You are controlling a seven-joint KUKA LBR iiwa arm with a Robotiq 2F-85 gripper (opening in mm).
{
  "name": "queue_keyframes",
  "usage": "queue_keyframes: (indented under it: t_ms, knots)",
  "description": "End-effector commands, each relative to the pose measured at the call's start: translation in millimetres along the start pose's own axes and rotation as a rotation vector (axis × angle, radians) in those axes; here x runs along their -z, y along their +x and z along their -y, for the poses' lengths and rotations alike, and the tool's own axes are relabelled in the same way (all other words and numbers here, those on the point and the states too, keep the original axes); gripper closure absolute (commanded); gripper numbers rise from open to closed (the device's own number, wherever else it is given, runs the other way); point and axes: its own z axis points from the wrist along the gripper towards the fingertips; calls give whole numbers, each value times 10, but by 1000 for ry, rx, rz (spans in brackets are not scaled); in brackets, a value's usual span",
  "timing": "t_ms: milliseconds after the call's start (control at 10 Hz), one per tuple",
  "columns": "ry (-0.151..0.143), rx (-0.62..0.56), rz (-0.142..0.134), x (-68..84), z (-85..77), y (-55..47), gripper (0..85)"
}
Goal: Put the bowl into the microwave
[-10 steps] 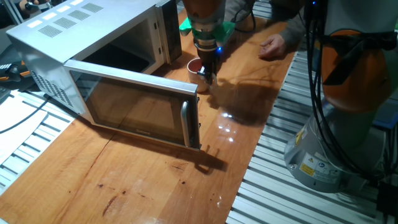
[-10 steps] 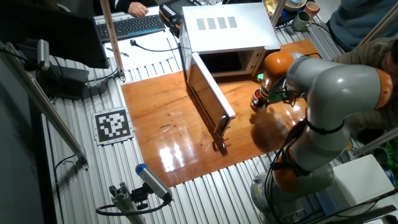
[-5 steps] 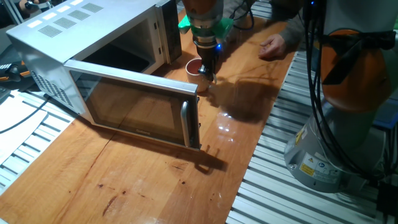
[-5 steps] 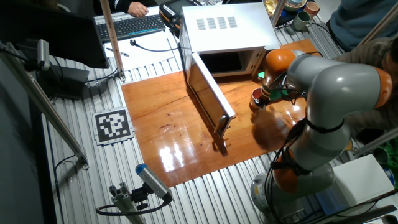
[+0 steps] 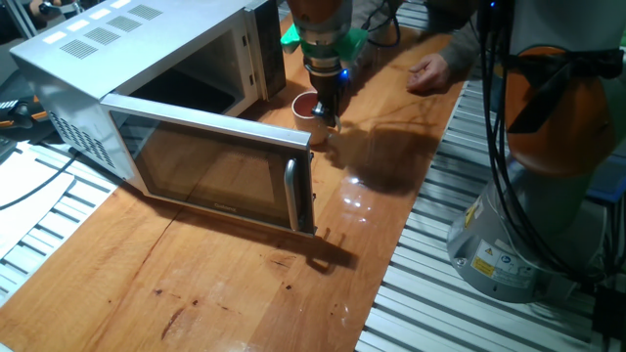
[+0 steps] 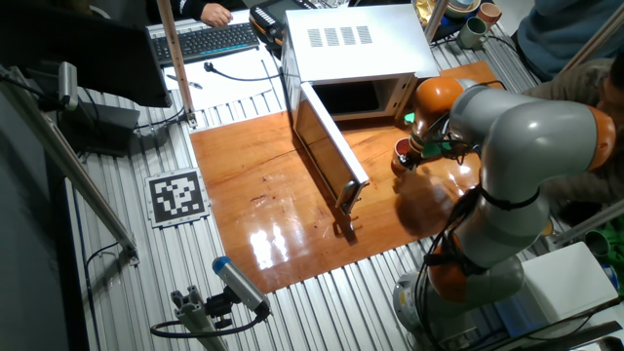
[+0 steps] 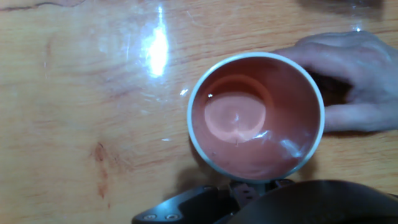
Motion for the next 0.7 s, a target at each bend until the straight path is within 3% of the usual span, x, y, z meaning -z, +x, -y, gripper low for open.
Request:
queue_keyframes:
  t_ms: [0, 600]
  knots:
    - [0, 0, 0, 14, -4, -1, 850]
    - [-3, 17, -2, 100, -20, -29, 850]
